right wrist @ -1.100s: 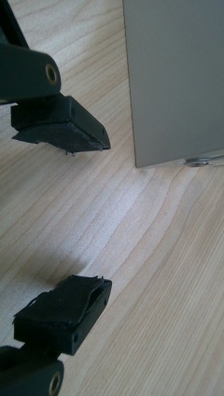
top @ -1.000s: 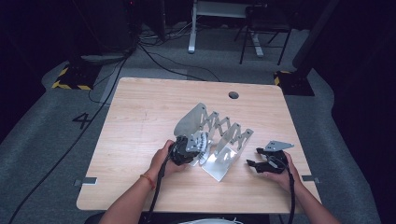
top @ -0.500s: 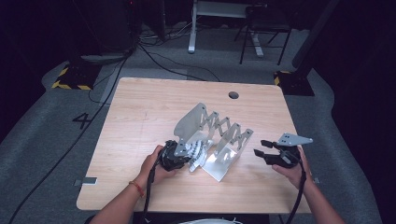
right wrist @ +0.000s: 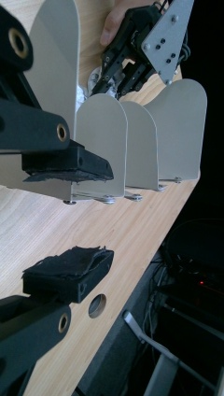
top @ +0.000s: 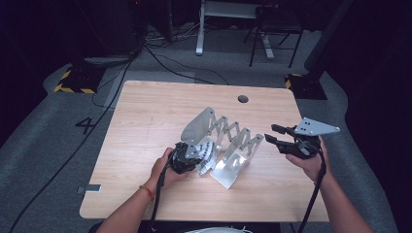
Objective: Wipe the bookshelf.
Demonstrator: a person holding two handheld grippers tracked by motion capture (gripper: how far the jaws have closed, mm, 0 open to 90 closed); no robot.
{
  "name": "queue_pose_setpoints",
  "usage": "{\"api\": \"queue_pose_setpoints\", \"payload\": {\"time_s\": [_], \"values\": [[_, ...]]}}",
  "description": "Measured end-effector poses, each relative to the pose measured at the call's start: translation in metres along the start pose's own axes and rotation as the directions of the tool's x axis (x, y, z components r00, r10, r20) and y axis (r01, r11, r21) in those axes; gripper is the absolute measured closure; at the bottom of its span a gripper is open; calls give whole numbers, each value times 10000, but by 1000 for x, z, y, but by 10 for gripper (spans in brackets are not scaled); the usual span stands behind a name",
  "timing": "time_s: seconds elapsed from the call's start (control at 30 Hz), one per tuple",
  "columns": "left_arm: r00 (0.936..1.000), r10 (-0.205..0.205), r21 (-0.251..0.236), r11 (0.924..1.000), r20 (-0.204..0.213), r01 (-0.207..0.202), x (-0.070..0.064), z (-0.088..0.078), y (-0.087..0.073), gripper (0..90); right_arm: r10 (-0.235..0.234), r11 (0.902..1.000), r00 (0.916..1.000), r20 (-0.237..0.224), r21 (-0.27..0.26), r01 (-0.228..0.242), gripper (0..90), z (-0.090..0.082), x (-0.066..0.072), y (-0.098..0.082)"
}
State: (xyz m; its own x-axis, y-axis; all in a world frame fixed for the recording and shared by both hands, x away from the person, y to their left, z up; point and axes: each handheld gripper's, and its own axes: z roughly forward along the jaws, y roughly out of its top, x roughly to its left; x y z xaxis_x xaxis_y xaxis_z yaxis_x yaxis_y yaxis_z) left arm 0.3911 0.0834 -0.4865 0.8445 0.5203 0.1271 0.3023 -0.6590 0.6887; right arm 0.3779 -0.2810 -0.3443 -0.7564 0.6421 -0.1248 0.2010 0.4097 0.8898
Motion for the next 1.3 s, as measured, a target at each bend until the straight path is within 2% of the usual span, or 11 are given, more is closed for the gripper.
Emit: {"api": "queue_pose_setpoints", "payload": {"time_s": [0.17, 0.27, 0.43, 0.53, 0.63, 0.73, 0.87, 0.93, 1.03, 1.13, 1.3], "values": [[9999, -34, 83, 10000, -103, 34, 0, 7, -1, 761, 33, 9994, 9992, -391, 345, -19, 592, 15, -3, 3], [9999, -38, 23, 10000, -125, 39, 1, 11, -1, 762, 146, 9969, 9992, -361, 775, -118, 659, 26, -5, 2], [9997, -219, -40, 9998, -122, 218, 4, 16, 3, 762, 509, 9950, 9974, -514, 886, -462, 744, 35, -9, 1], [9986, -521, -419, 9978, -10, 520, 8, 14, 8, 763, 690, 9933, 9949, -738, 980, -616, 827, 39, -8, 2], [9987, -479, -969, 9942, -175, 459, 8, 5, 20, 763, 626, 9923, 9946, -831, 1116, -532, 887, 43, -4, 3], [9984, -548, -1710, 9839, -129, 518, 10, -7, 32, 763, 641, 9911, 9950, -762, 1215, -545, 896, 44, -3, 4], [9974, -707, -2382, 9689, -98, 663, 12, -19, 45, 764, 930, 9901, 9928, -757, 1124, -841, 897, 44, -4, 3], [9978, -547, -2528, 9665, -373, 435, 11, -25, 51, 764, 962, 9903, 9930, -689, 1066, -886, 896, 44, -3, 3], [9979, -435, -2931, 9557, -478, 276, 8, -34, 59, 764, 1034, 9910, 9918, -754, 930, -963, 896, 44, -4, 1], [9976, -513, -3380, 9406, -463, 327, 10, -42, 66, 764, 1033, 9912, 9919, -736, 907, -965, 896, 44, -4, 1], [9966, -755, -3954, 9168, -322, 567, 14, -50, 72, 764, 717, 9925, 9963, -478, 1030, -665, 895, 44, 0, 3]]}}
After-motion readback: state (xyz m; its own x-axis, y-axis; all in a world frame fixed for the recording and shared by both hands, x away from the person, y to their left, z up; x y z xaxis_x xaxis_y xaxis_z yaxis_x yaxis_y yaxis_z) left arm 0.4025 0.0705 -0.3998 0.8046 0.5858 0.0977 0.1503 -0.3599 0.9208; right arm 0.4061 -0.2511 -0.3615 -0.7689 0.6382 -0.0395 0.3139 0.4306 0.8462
